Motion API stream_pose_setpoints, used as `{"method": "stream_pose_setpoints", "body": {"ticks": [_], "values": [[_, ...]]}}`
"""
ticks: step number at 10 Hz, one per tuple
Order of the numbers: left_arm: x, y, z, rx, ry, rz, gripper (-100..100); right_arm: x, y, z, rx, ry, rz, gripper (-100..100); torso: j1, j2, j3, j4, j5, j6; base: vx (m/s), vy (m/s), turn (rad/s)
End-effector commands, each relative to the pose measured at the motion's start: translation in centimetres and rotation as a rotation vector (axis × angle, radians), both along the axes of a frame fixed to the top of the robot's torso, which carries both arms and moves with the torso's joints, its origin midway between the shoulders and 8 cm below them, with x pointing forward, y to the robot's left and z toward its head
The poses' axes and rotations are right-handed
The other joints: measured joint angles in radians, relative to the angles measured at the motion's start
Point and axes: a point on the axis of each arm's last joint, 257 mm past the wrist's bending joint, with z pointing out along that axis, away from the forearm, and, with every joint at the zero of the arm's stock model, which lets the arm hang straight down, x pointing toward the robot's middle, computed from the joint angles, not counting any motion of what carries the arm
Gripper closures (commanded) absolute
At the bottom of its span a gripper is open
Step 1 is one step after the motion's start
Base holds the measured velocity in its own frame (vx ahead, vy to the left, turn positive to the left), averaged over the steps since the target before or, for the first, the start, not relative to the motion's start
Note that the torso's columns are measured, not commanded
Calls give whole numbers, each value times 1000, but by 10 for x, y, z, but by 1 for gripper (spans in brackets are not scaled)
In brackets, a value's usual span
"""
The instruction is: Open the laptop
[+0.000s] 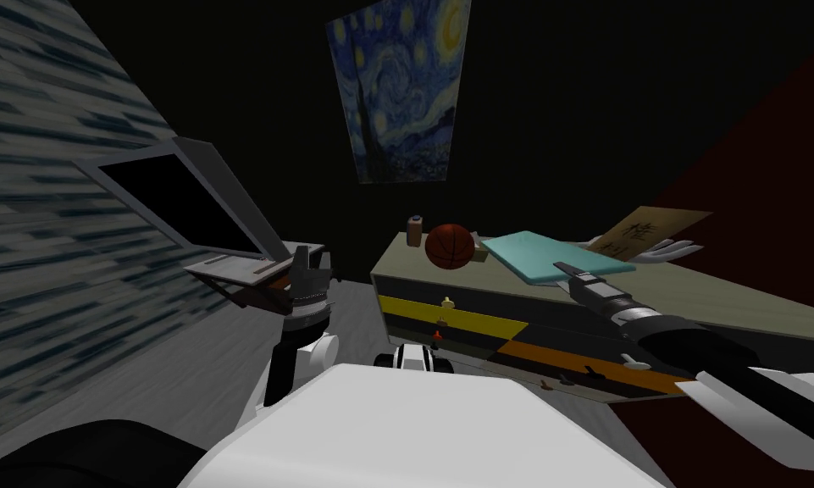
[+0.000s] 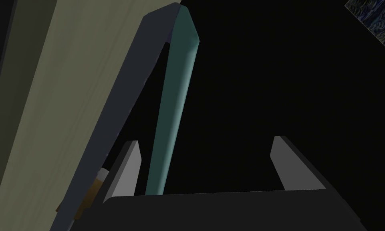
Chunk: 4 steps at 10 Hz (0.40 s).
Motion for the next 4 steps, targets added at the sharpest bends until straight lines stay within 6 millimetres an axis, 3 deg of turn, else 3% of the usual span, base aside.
{"method": "stream_pose_setpoints", "body": {"ticks": [1,4], "values": [[0,0,0,0,0,0,0,0,0,0,0,0,0,0,-1,-1,-1,-1,-1,0,0,0,0],[0,0,0,0,0,0,0,0,0,0,0,0,0,0,-2,-3,-2,-2,-1,0,0,0,0]]}}
